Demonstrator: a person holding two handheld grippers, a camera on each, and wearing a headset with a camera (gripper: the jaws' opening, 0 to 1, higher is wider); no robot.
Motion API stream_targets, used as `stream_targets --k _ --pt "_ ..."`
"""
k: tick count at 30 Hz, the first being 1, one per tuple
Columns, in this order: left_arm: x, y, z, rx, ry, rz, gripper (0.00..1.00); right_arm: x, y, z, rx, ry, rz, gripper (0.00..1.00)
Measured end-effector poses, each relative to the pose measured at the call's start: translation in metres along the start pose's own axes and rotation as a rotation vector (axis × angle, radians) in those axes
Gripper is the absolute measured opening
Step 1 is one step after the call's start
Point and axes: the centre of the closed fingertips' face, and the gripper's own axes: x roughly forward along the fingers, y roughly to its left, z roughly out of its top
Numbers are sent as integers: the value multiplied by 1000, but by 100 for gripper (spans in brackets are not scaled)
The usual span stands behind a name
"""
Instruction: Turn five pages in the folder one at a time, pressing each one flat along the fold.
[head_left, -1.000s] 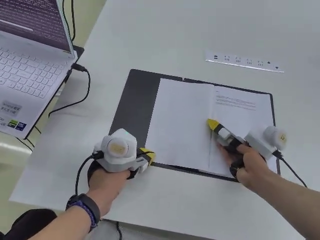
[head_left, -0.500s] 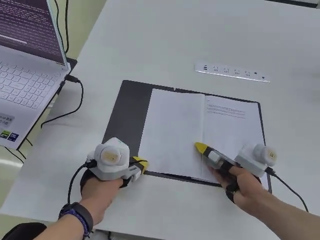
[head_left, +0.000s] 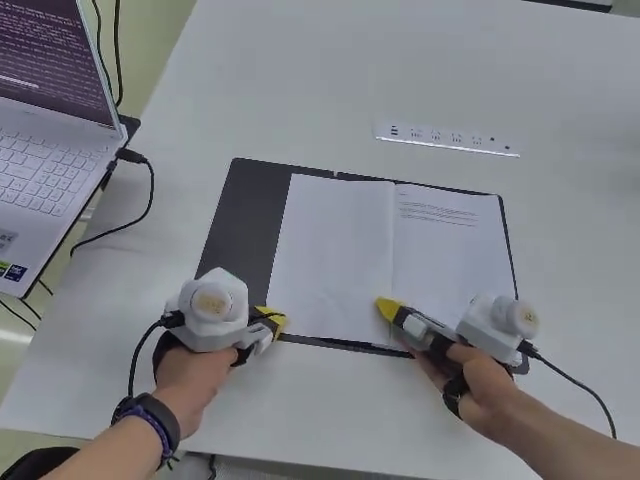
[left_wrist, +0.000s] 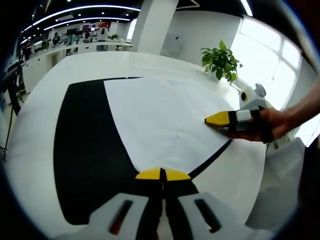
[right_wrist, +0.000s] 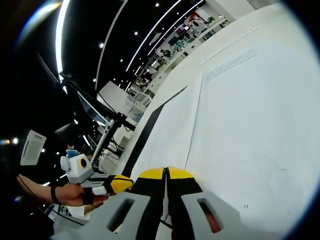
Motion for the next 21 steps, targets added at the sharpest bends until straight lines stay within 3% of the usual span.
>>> stream_targets --k 6,21 --pt "0 -1 0 11 8 -2 0 -9 6 -12 4 -12 6 0" --pt "-1 -2 -1 29 20 14 0 -21 11 -21 35 -26 10 0"
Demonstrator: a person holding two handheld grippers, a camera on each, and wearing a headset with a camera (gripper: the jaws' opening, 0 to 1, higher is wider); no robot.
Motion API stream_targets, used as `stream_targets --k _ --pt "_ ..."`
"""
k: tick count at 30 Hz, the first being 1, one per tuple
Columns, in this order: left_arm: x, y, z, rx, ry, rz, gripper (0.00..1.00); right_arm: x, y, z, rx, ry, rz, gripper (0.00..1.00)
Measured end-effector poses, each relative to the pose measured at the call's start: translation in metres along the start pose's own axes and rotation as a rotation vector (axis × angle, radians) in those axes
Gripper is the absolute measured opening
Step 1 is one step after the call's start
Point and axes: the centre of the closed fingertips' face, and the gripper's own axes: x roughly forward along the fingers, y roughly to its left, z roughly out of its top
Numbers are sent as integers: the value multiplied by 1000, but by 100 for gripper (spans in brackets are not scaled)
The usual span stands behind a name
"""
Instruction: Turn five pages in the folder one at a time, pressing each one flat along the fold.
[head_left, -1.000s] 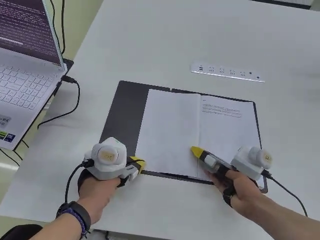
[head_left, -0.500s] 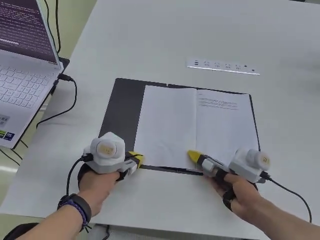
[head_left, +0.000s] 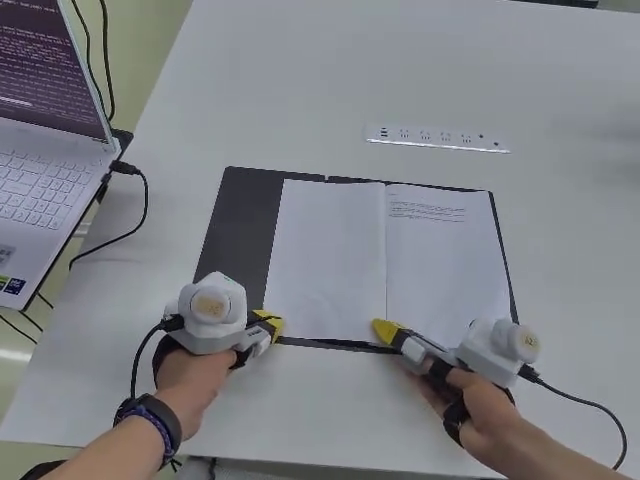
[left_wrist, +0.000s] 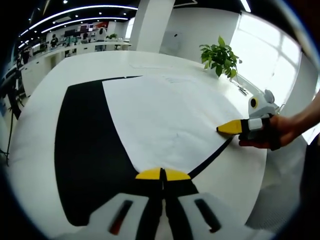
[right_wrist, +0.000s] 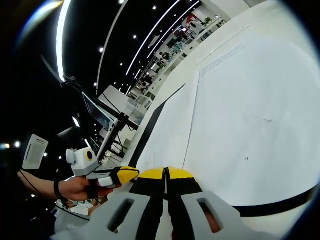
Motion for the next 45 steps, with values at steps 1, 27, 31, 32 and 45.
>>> stream_targets --k 1,27,31,32,45 --pt "0 0 0 3 -1 3 0 0 0 0 -2 2 -2 0" --pt "-3 -8 1 -178 22 42 8 -16 8 -8 17 38 -40 8" --pt "-7 -16 2 -151 18 37 13 -25 7 -5 0 42 -36 11" --pt "-9 -19 4 -139 18 39 14 -27 7 -4 -2 41 -36 13" --pt "-32 -36 28 -49 -41 42 25 -56 7 7 -143 68 -50 28"
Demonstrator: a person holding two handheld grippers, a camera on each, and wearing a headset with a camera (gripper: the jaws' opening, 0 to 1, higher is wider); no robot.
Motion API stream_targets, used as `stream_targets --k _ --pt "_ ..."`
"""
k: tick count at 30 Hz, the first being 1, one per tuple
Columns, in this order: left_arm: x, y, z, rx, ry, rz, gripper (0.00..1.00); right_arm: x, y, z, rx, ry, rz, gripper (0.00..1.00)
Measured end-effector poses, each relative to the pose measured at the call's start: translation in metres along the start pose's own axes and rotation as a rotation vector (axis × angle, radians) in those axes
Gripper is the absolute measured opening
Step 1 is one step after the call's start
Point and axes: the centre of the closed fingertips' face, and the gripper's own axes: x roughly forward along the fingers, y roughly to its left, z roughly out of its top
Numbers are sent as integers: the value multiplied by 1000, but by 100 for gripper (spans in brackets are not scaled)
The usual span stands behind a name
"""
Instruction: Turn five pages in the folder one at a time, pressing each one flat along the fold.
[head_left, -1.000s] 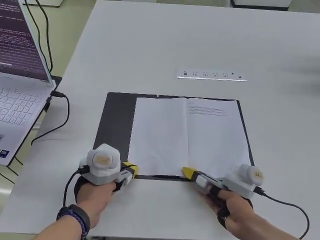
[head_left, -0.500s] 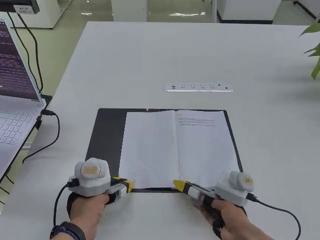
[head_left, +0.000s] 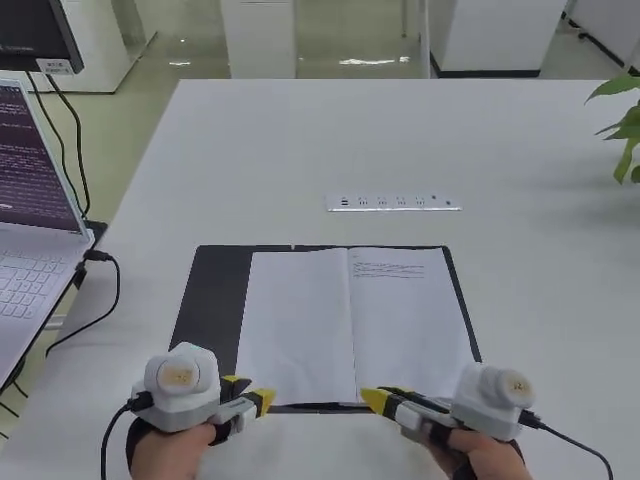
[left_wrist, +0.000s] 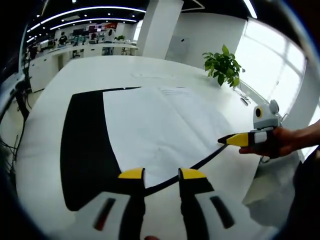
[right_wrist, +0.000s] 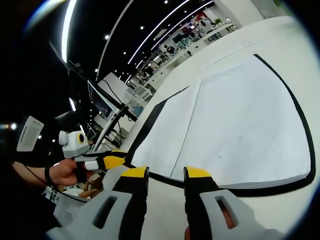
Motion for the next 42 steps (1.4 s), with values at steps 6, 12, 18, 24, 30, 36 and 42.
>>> stream_targets --k 6,12,18,24,30,36,42 --pt "-9 -3 12 18 -38 6 28 -12 -2 7 -82 7 -17 32" --pt "-21 -6 22 49 -56 8 32 -27 -1 22 -160 -6 -38 35" --pt "-31 -5 31 93 -65 18 37 -41 -4 34 -211 -25 -65 38" --pt "-44 -4 39 140 -73 23 40 -56 0 50 -262 -55 -83 42" --pt "-55 -3 50 148 -97 38 43 -69 0 60 -299 -72 -94 45" --pt "-66 -6 68 170 -129 47 46 -80 0 65 -322 -72 -100 49" --pt "-77 -7 78 179 -149 56 50 -89 2 68 -330 -88 -112 51"
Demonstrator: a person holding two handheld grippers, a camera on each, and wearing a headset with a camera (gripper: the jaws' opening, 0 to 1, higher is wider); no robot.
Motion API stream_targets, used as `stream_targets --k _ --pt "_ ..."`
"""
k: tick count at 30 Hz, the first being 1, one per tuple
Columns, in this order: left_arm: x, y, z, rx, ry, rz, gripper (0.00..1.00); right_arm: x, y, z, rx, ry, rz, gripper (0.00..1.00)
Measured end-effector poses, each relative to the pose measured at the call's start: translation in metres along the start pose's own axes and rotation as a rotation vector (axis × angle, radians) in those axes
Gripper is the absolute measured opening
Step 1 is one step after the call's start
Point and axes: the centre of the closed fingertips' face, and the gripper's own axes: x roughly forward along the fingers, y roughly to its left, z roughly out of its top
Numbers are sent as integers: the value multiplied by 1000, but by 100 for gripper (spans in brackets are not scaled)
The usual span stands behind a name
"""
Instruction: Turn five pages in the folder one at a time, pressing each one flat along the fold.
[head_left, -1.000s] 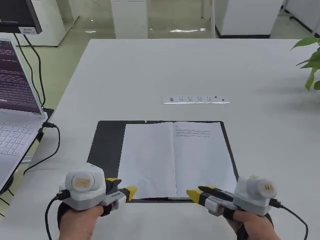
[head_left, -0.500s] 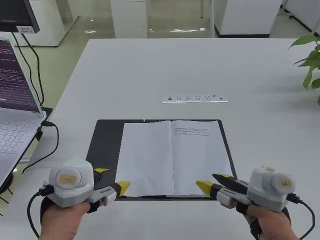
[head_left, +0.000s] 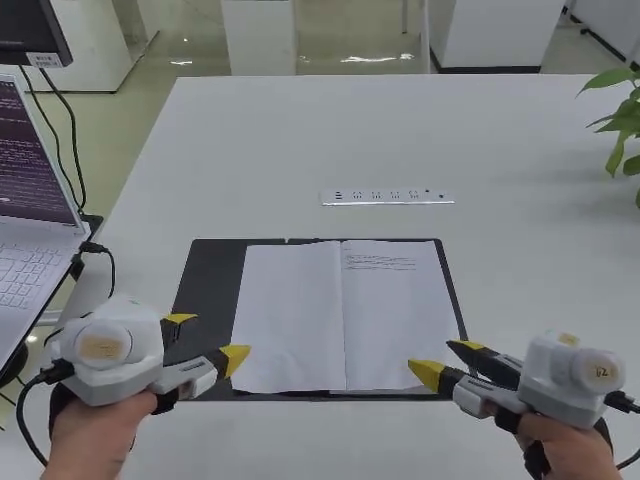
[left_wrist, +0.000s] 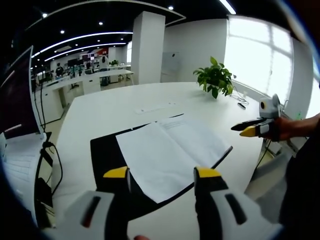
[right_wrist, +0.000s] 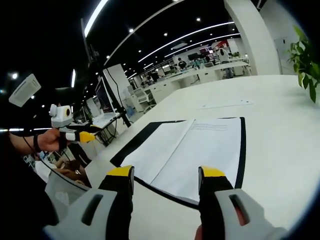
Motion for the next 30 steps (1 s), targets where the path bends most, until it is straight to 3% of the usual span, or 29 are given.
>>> stream_targets --k 8,12,15,20,30 --pt "-16 2 4 -12 -22 23 56 -14 -2 2 2 -10 -13 56" --pt "-23 -1 1 -9 -21 27 60 -20 -3 -3 -44 22 -18 59" --pt "-25 -2 -4 8 -12 32 65 -24 -7 -11 -65 55 -37 61" --pt "-27 -5 -9 -14 -10 32 69 -32 -8 -11 -27 25 -50 62" --pt "-22 -14 -15 -34 3 19 69 -38 -6 -18 -24 37 -57 66"
